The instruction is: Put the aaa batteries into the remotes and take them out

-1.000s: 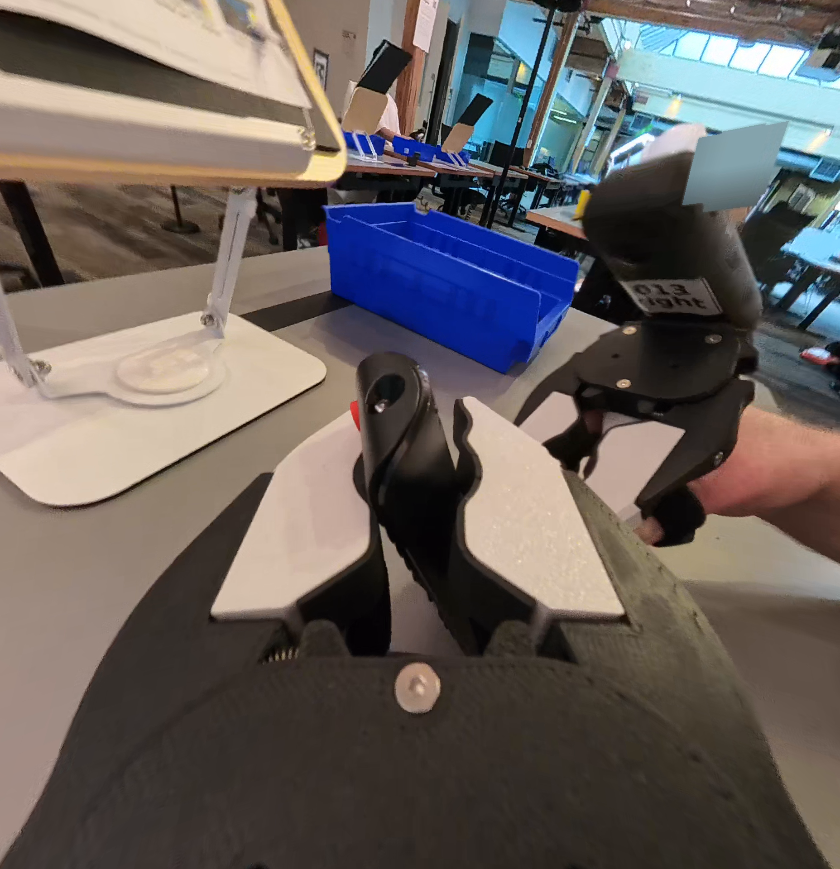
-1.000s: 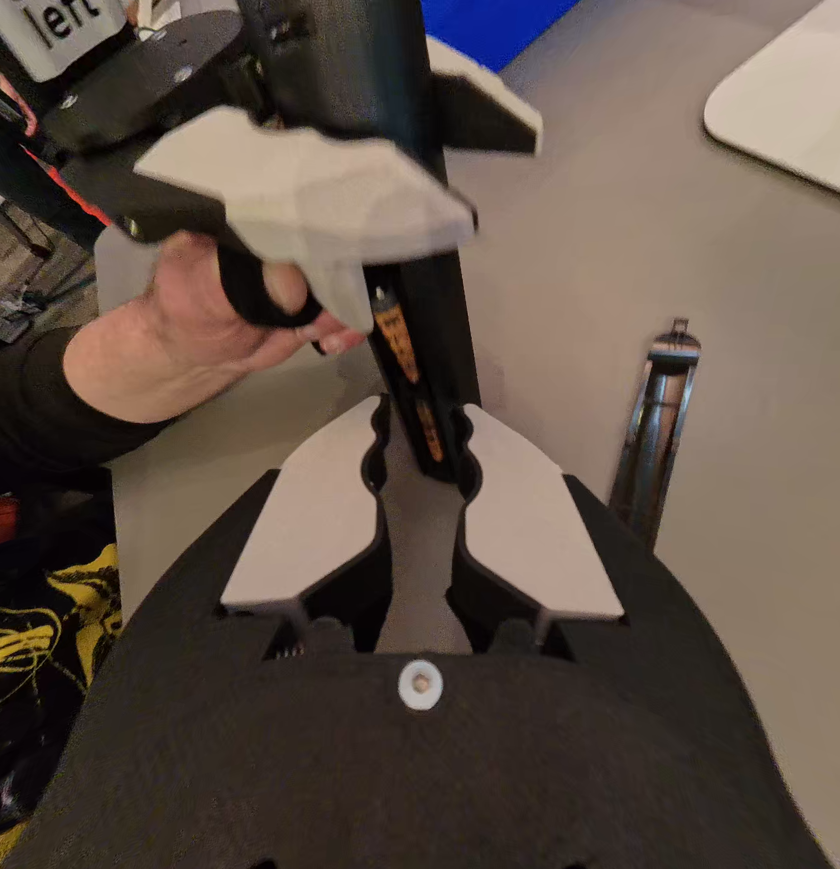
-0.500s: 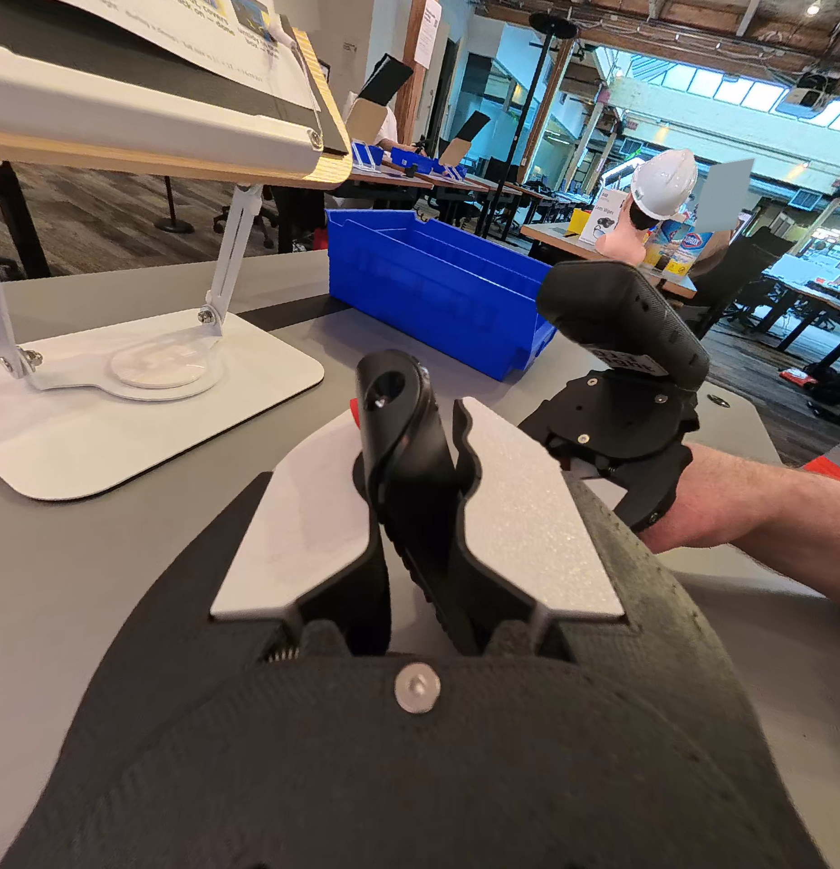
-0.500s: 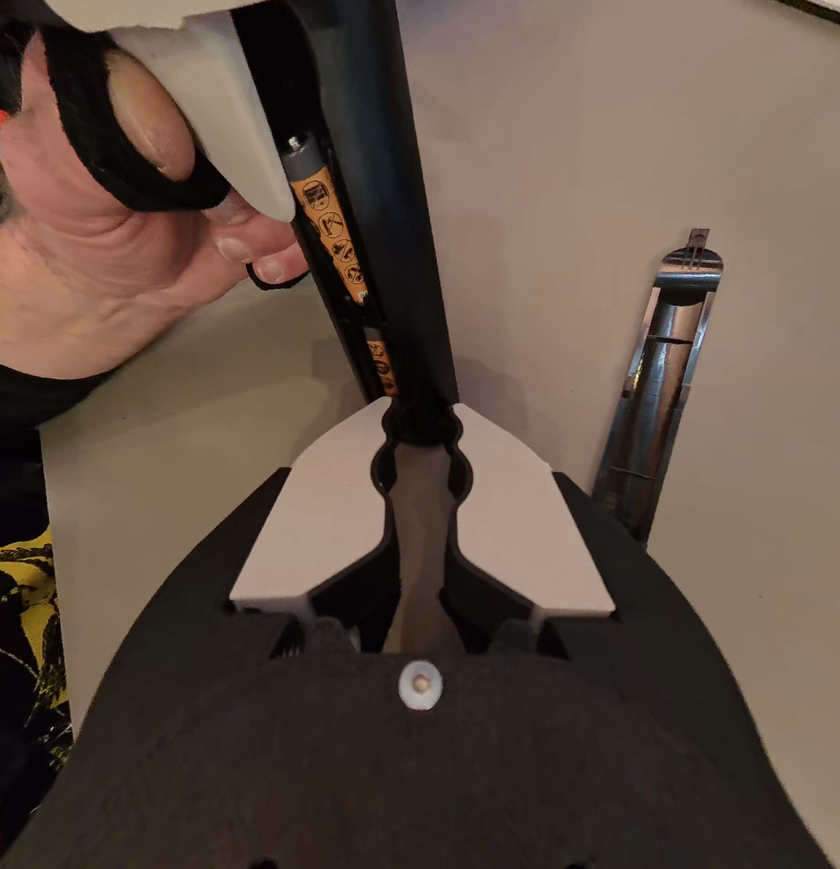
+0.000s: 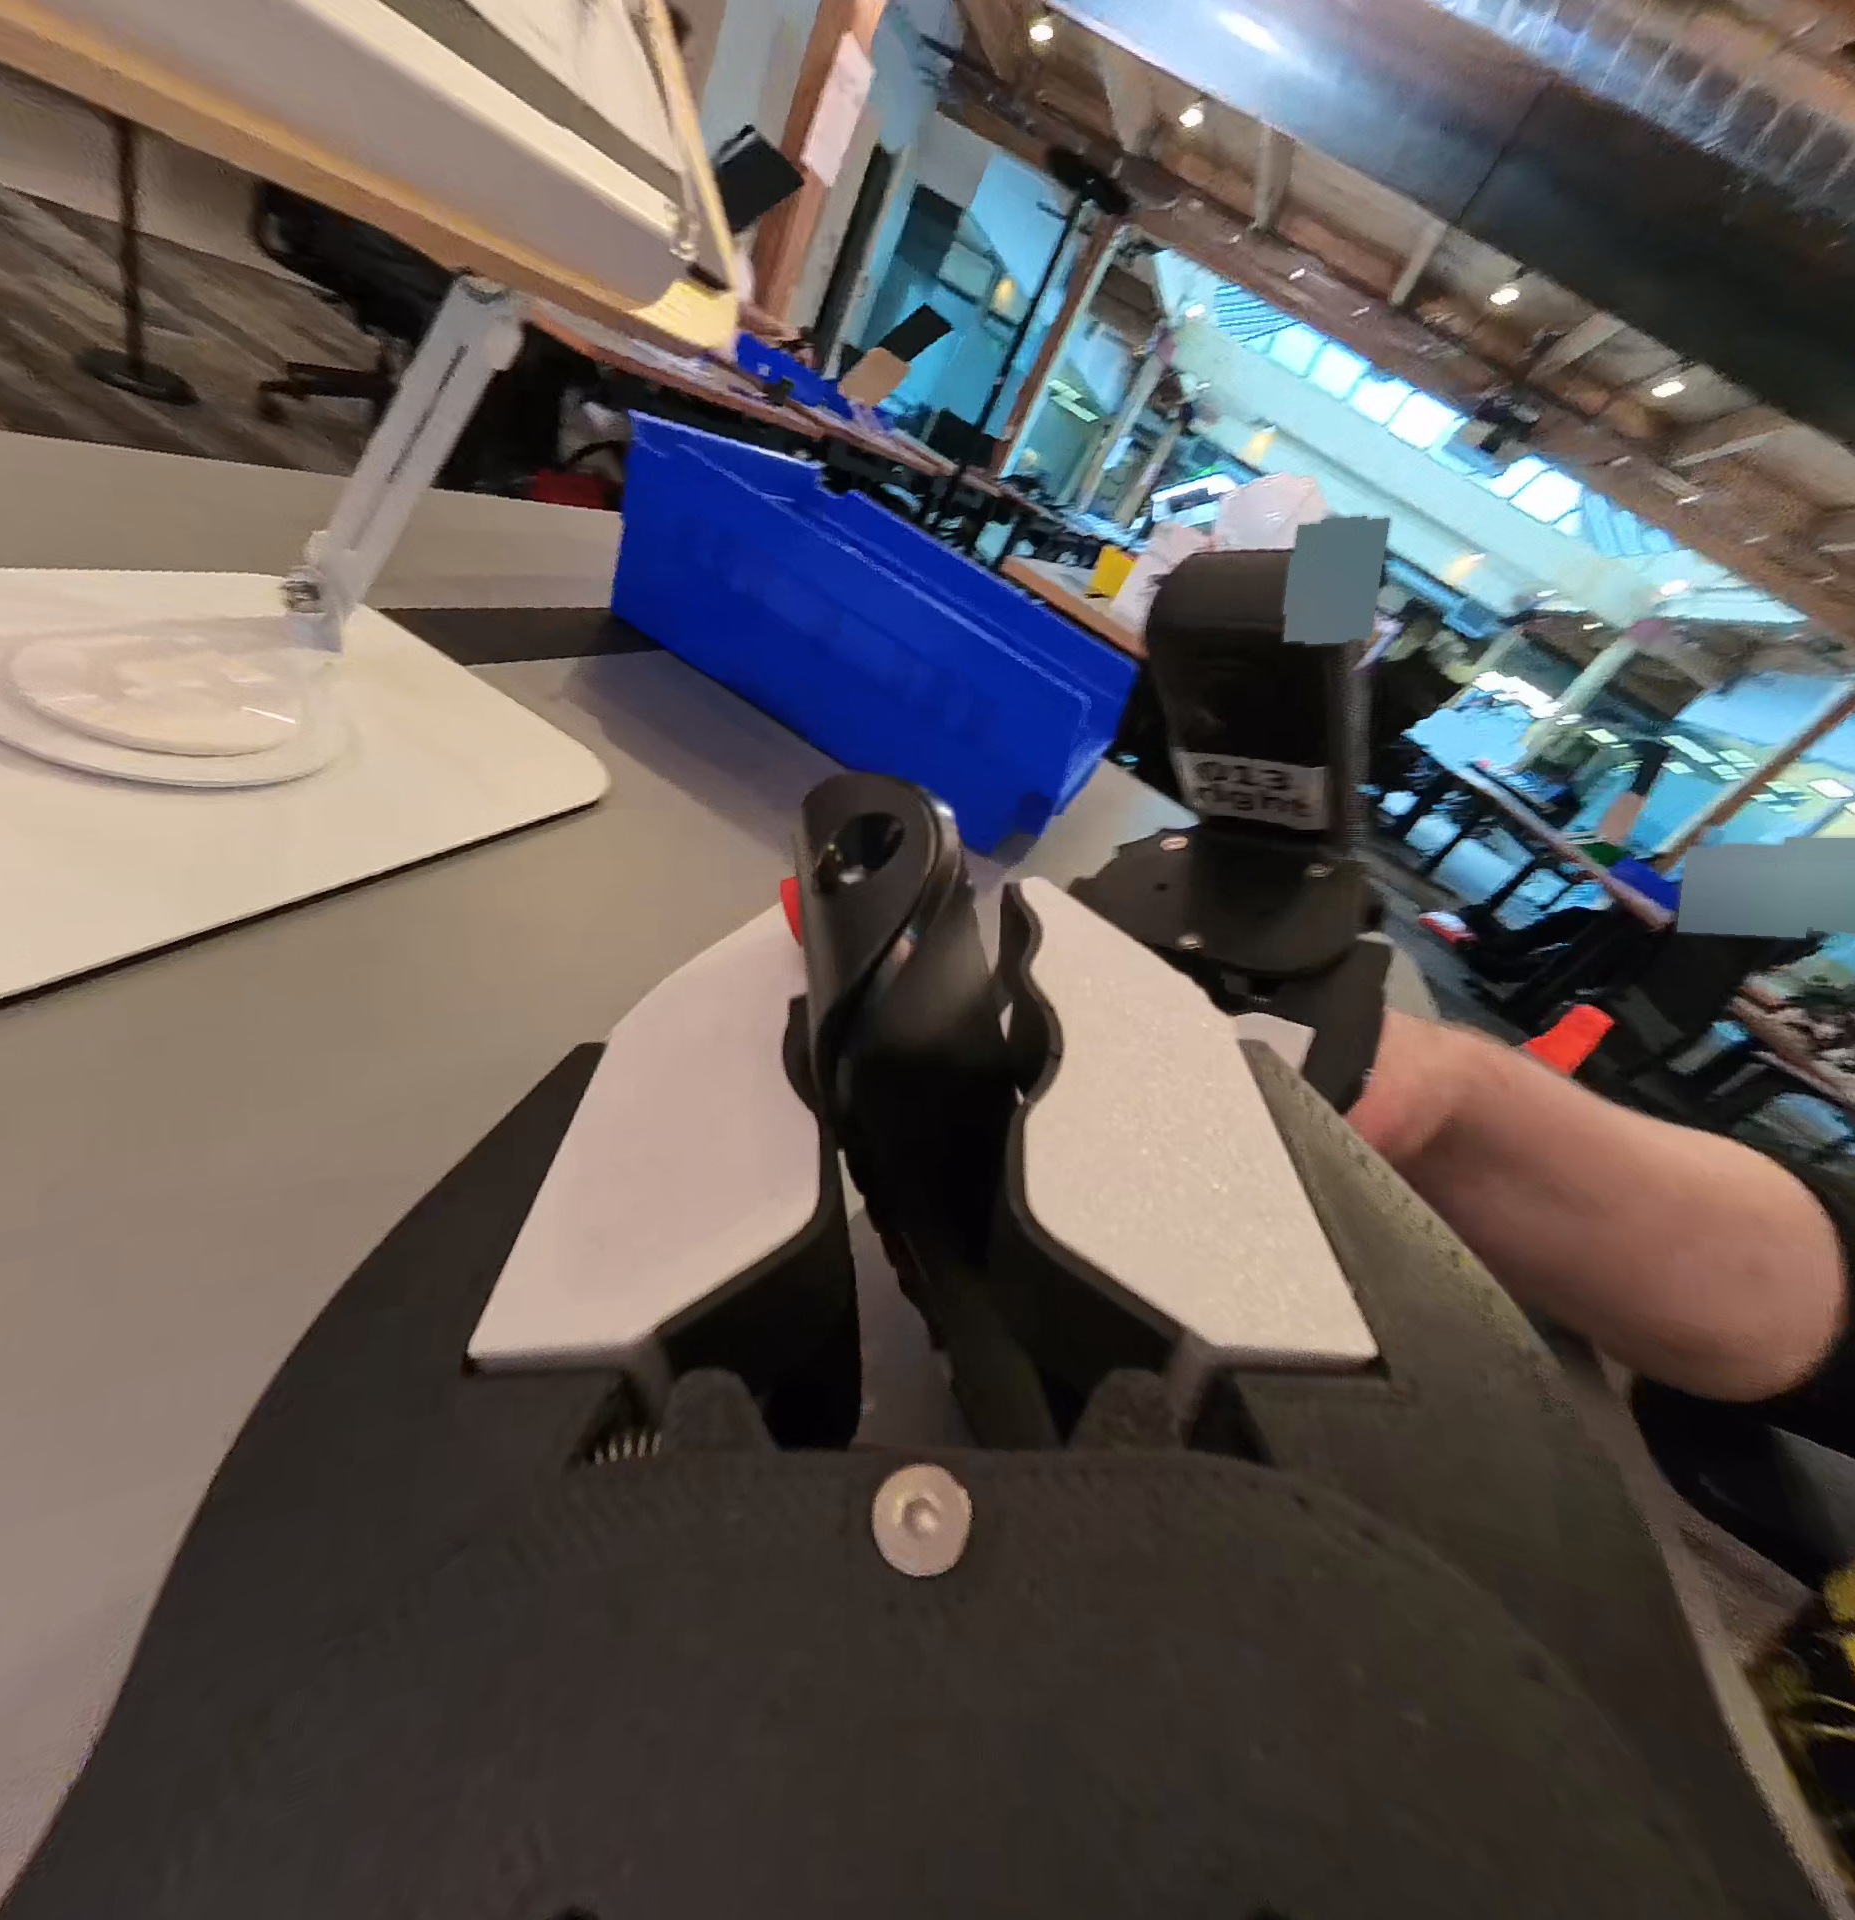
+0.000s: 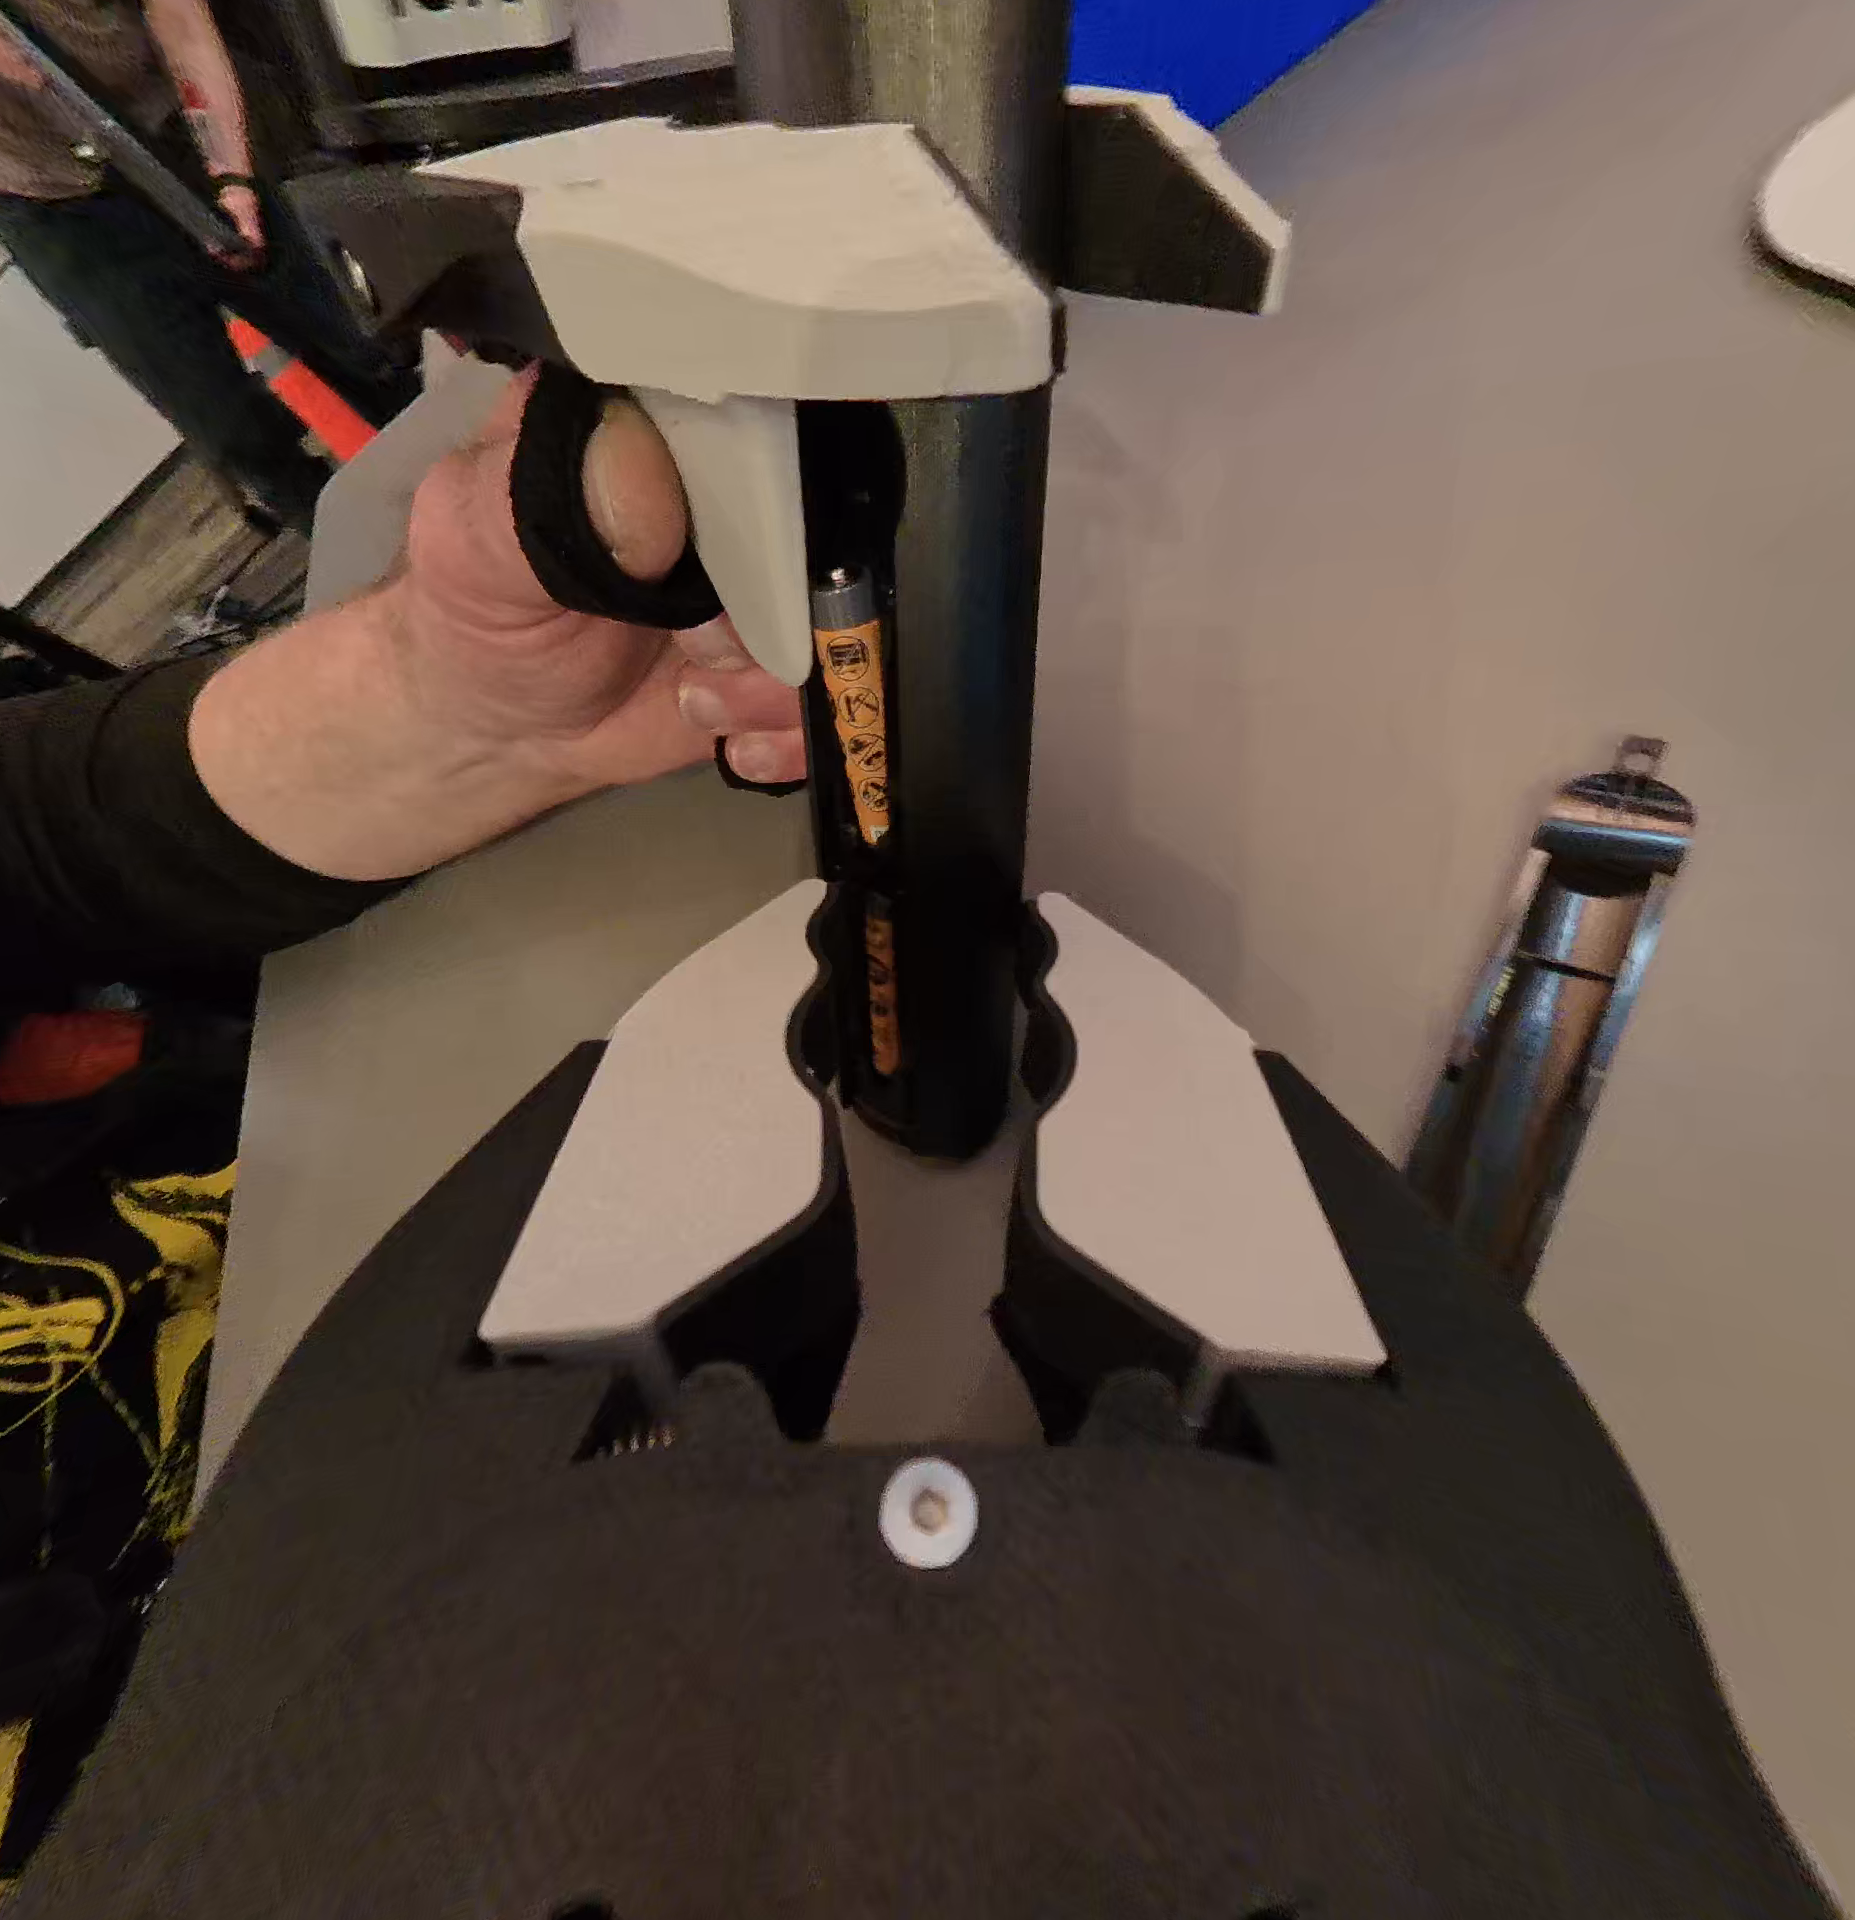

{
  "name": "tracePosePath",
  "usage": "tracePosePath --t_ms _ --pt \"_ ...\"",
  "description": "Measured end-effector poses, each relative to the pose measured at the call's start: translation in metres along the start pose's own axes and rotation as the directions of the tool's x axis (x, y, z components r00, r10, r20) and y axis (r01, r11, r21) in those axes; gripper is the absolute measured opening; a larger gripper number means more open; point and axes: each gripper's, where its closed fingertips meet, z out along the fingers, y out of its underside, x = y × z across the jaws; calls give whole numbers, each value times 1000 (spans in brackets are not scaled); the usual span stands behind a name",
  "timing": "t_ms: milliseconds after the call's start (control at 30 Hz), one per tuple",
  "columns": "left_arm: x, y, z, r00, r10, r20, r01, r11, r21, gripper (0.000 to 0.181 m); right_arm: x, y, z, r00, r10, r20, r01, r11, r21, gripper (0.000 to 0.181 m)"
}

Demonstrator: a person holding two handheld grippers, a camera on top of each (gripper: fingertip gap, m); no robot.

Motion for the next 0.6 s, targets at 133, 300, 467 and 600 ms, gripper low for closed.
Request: tracePosePath --t_ms 133,300,467,600 --pt "15 1 3 995 -1 -102 0 1000 -14 30 -11 2 4 992 6 128 -3 1000 -22 20" --pt "24 -4 0 985 -13 -173 13 1000 -2 32 -19 0 2 984 -27 178 28 1000 -7 20" --pt "23 -5 -10 986 21 -163 -35 996 -79 43 -16 -4 -8 979 -47 197 41 999 34 20" --pt "19 -1 -16 987 24 -156 -48 988 -149 29 -12 -1 -12 980 -89 177 87 996 21 20"
